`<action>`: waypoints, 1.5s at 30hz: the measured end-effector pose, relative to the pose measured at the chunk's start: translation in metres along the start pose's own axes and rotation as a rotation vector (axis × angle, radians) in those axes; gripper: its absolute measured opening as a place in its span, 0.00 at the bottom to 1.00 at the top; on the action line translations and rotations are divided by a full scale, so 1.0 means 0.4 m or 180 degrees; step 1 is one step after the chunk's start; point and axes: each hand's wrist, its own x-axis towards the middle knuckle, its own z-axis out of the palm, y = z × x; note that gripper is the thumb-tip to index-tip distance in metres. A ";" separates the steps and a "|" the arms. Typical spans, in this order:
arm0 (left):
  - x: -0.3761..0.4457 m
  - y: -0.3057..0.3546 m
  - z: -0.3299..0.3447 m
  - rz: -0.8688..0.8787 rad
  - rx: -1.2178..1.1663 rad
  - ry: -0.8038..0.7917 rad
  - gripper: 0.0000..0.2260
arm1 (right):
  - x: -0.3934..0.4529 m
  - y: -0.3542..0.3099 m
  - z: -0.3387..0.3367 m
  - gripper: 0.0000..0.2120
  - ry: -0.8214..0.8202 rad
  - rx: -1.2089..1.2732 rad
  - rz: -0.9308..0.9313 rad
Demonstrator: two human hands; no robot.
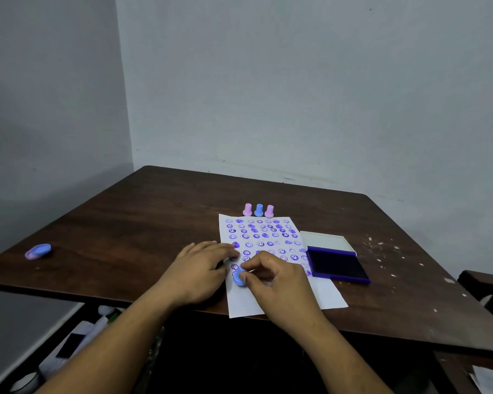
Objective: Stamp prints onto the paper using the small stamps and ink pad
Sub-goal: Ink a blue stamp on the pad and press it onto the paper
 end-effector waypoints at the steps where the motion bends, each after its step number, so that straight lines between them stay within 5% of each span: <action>1: 0.000 0.001 0.000 -0.0005 -0.0003 -0.0010 0.19 | 0.001 0.001 -0.001 0.15 -0.0021 -0.0049 0.0002; 6: 0.000 -0.001 0.000 -0.0009 0.0005 -0.0023 0.19 | 0.002 -0.002 0.007 0.05 -0.0104 -0.0341 -0.0026; 38: 0.002 0.000 0.002 -0.0041 0.0036 -0.0006 0.18 | 0.001 0.011 0.004 0.06 -0.0196 -0.0701 -0.0174; 45: 0.001 0.002 -0.001 -0.0043 0.0037 -0.0036 0.18 | 0.001 0.018 -0.007 0.09 0.0191 0.0102 0.0135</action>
